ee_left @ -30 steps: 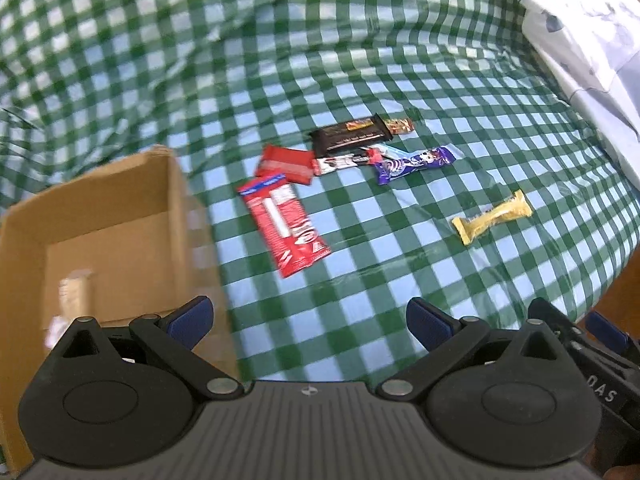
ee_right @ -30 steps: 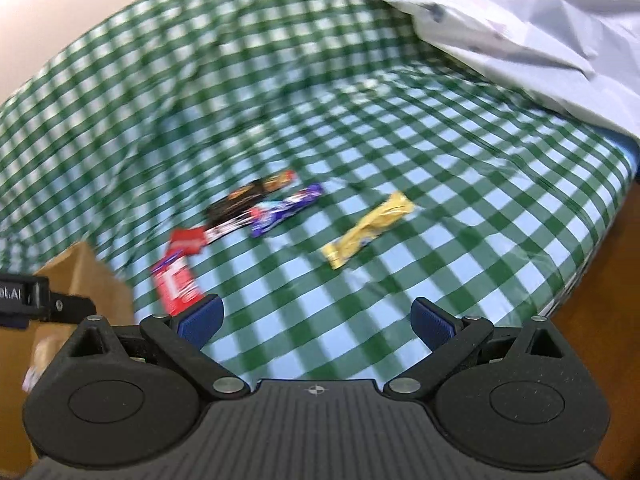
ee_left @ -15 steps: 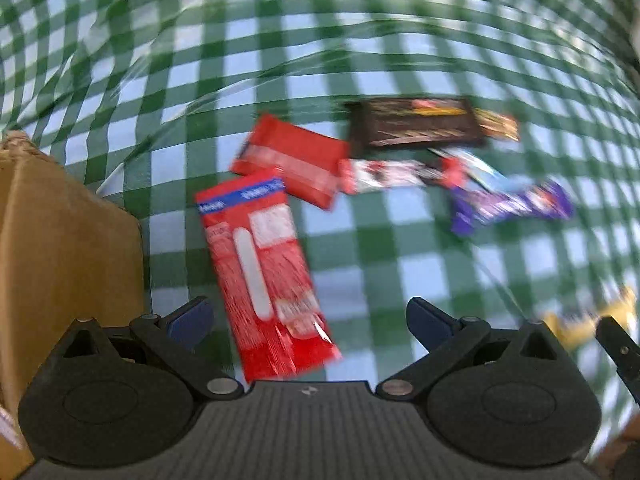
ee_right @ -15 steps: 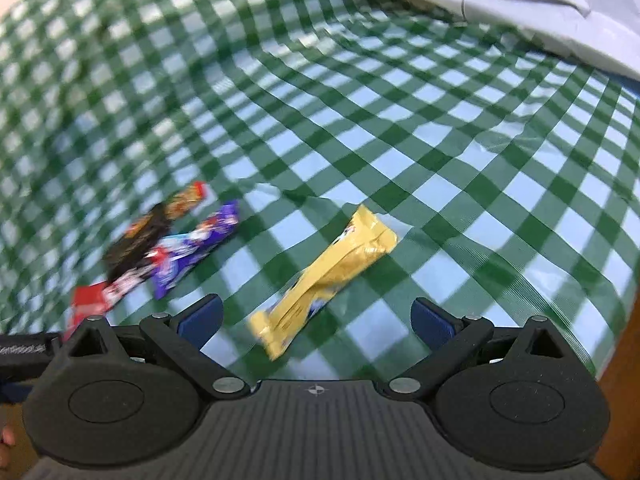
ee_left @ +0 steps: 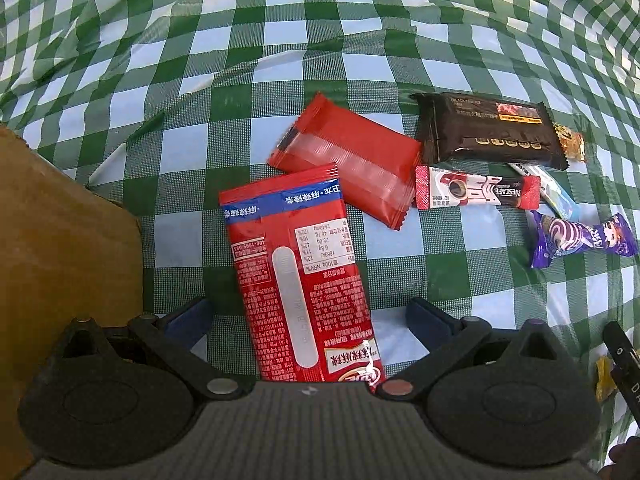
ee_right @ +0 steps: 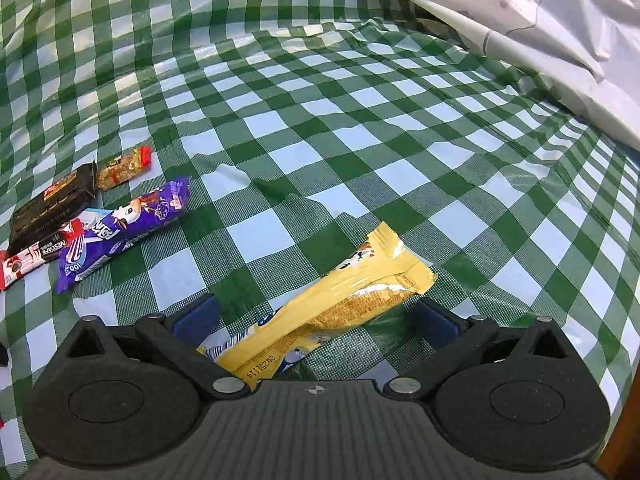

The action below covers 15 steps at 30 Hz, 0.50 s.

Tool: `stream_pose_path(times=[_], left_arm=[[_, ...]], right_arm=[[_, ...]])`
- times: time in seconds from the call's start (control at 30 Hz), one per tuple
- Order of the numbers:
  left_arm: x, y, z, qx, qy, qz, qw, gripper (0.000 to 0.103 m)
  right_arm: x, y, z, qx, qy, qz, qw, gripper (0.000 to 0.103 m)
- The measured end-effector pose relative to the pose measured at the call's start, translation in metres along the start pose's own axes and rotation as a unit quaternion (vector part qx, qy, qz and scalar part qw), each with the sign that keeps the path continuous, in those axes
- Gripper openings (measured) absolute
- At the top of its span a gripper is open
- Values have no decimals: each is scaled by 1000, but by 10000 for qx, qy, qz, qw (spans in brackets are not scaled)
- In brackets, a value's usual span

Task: Organize snacks

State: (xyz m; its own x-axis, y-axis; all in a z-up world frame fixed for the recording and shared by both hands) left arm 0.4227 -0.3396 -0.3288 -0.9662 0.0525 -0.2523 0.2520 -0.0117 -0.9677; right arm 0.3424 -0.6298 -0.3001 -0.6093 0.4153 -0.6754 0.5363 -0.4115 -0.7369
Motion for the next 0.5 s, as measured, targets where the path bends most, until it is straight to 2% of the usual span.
stream_pose_path(times=[0.03,0.07,0.13,0.2,0.33,0.5], left_arm=[[1,-3,2,-25,5,-33,10000,100],[1,-8,0,-34,-30,24,10000,86],[2,-26,5,56,-65,204,9998,55],[3,-35,8,174,-39,185,9997,49],[13,-67,8,435,-1,342,9985,48],[39,-126,2,875,106,539,9946,48]], right_arm=[[0,0,0,-15,-34,-9,10000,100],[-2,-1,-1,-50,-127,-43,9999,93],[-7,-10,-3,-166,-242,89,9995,33],[-8,-18,-6,-362,-341,47,9988,14],[-8,-33,-5,-485,-264,-4,9985,13],[-11,-86,-6,-661,-229,388,9968,13]])
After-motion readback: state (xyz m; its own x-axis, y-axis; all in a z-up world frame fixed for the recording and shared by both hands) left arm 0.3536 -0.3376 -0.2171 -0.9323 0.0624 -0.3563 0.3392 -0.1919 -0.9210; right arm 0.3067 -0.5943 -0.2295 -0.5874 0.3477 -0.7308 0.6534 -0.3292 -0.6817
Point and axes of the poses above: each gripper's, at about its wrist camera, not at the fingertips, and y roughly the way its jaws point, z to its right, x to its underside, the point moved 10 cm from there along y, roughly the way its jaws point, and after that the axes turned 6 degrees about -y, right-handed, at the moved point
